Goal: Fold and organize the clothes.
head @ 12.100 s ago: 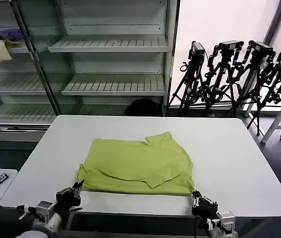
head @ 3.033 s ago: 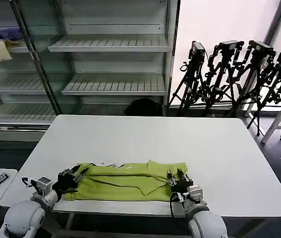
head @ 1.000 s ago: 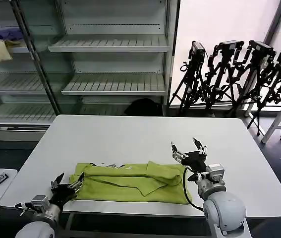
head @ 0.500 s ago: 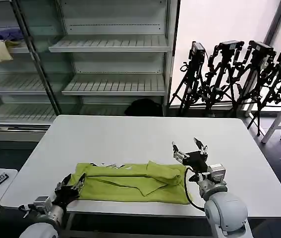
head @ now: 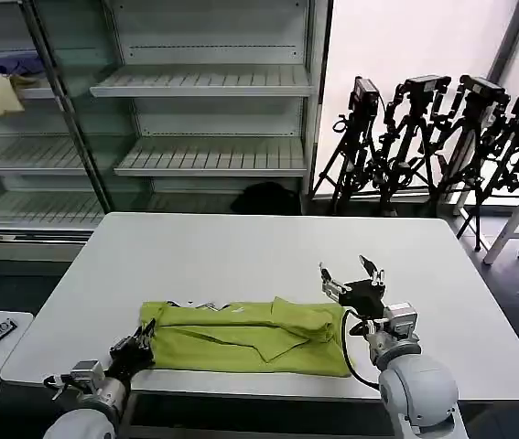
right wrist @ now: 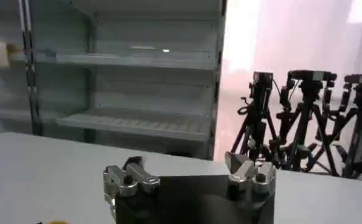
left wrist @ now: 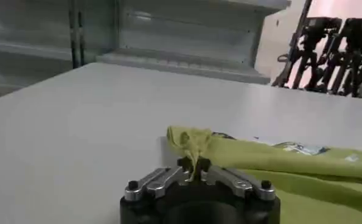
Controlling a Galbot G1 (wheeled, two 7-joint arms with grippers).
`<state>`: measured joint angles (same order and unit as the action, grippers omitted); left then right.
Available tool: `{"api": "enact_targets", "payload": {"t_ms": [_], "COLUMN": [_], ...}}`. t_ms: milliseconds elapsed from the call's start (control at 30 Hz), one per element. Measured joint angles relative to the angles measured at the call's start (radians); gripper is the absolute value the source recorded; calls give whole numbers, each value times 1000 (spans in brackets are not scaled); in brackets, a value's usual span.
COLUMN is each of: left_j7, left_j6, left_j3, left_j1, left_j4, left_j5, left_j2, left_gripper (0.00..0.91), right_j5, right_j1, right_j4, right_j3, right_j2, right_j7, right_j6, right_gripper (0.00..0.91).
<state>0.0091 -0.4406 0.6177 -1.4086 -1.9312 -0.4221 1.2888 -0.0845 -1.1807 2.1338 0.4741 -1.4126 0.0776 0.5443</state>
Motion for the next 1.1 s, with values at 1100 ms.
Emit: {"api": "enact_targets", "payload": {"t_ms": [1100], "left_j7": [205], "left_j6": [118], "left_j3": [322], "left_j1": [88], "left_j4": [112], "left_j5": [164], "left_j2": [-247], "left_gripper": [0], "right_j5": [0], "right_j1": [-16], "right_j4": [-8], "right_j3": [17], "right_j2": [6], "right_j7": [-2], "right_j6": [-7], "right_gripper": [907]}}
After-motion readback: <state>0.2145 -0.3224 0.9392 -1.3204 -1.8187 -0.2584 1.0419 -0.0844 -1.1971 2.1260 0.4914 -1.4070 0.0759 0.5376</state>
